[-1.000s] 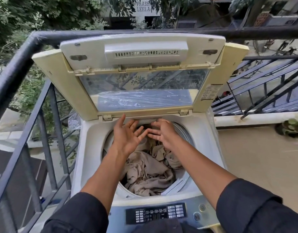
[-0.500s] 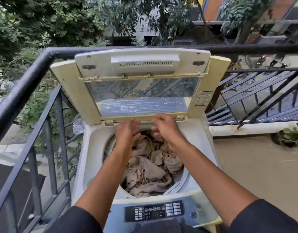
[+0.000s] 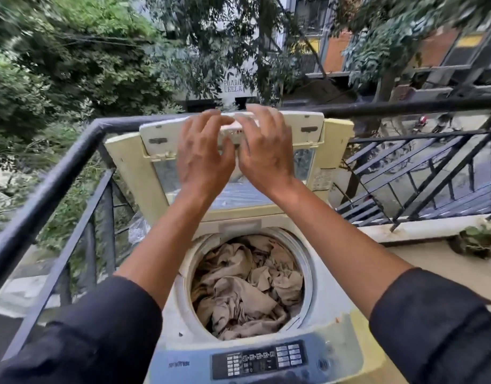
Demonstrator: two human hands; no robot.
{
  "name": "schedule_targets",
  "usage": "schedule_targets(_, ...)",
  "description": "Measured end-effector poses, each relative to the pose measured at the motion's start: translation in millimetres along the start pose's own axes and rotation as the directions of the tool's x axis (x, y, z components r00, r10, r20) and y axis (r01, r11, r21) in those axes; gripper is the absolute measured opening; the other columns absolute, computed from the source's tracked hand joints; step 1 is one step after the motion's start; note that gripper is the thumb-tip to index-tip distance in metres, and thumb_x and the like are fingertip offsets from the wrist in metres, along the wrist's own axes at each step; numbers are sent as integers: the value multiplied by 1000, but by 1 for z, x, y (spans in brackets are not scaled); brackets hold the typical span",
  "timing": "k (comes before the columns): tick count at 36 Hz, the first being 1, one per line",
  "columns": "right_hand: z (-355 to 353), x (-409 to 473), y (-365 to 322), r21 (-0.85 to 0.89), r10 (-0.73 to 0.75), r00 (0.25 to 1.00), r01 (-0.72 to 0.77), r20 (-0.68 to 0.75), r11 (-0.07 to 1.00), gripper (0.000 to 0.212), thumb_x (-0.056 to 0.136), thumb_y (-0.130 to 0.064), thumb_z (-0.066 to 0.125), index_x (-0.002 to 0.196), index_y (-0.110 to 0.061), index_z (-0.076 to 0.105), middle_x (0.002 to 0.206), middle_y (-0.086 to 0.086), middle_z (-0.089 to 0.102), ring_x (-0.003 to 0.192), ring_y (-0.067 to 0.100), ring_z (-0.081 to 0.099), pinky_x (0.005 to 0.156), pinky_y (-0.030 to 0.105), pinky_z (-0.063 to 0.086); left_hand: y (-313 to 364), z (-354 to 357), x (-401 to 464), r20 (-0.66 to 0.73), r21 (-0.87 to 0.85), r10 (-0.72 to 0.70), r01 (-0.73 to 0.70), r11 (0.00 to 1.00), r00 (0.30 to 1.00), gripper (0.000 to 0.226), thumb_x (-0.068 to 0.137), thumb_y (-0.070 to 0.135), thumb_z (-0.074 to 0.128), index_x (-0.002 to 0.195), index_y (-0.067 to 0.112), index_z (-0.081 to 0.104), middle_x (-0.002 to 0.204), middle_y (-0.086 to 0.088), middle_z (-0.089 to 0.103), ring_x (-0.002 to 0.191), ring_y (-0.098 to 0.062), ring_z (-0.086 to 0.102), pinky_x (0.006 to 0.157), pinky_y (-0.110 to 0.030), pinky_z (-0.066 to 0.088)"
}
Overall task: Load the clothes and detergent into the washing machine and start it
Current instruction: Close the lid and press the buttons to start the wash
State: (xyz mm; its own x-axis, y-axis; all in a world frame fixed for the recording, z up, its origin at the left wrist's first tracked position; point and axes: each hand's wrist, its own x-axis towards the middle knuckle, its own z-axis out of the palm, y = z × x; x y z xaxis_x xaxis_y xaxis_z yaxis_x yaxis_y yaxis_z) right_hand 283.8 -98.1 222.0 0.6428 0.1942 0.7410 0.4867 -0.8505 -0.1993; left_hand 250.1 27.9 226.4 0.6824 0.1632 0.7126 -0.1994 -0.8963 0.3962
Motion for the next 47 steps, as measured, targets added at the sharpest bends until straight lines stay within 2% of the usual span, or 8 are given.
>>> schedule_targets(4,12,11,11,-85,6,978,12,210,996,48,101,-34,45,148,-21,51,155,9,47,145,31,40,115,52,35,-15,12,10,196,172,4,-39,984,981,47,103,39,50,149,30,51,164,-1,42,154,-26,31,127,-45,22)
schedule_targets(9,12,12,19,-63,14,943,7,331,998,52,105,-42,39,156,-27,40,163,7,37,153,29,29,123,50,24,-29,23,-8,294,276,61,-146,950,954,61,111,47,26,167,28,15,176,-3,9,163,-25,1,132,-49,1)
schedule_targets(18,-14,-21,13,-155,-14,990,35,140,987,43,101,-43,45,141,-29,54,139,1,53,128,26,49,117,65,24,-2,10,-46,134,313,-3,-39,949,991,52,111,47,31,161,32,32,164,-1,35,156,-26,25,127,-53,16)
schedule_targets(25,-43,-55,11,-103,-92,980,111,174,988,42,103,-48,35,130,-28,60,111,1,64,102,26,56,96,49,36,12,-17,-78,176,305,-89,32,952,980,44,108,53,29,145,34,41,145,-4,40,143,-28,30,118,-64,23)
schedule_targets(32,-76,-105,13,-80,-185,950,211,251,974,36,105,-49,38,117,-24,60,97,-1,62,83,23,56,79,42,40,29,-52,-131,129,354,-76,26,935,989,32,106,54,43,120,29,58,113,5,60,118,-24,51,116,-55,26)
schedule_targets(37,-92,-154,14,-1,-248,890,269,383,963,33,99,-54,50,111,-25,62,93,-2,67,82,28,64,72,40,40,30,-75,-189,247,369,-71,-26,929,966,31,102,55,52,116,29,62,110,4,68,108,-29,59,110,-55,33)
schedule_targets(41,-100,-198,13,99,-224,778,206,587,974,30,95,-51,60,114,-28,55,101,-3,68,96,27,64,84,43,37,30,-84,-242,374,347,-84,-55,936,924,31,98,56,56,118,33,60,110,5,62,106,-28,56,99,-49,37)
schedule_targets(47,-93,-270,9,120,-133,594,61,794,991,16,96,-32,64,106,-32,51,103,-4,65,102,25,60,92,46,30,28,-68,-318,470,307,-256,115,945,845,34,87,49,68,114,29,66,105,2,65,103,-30,58,97,-45,37)
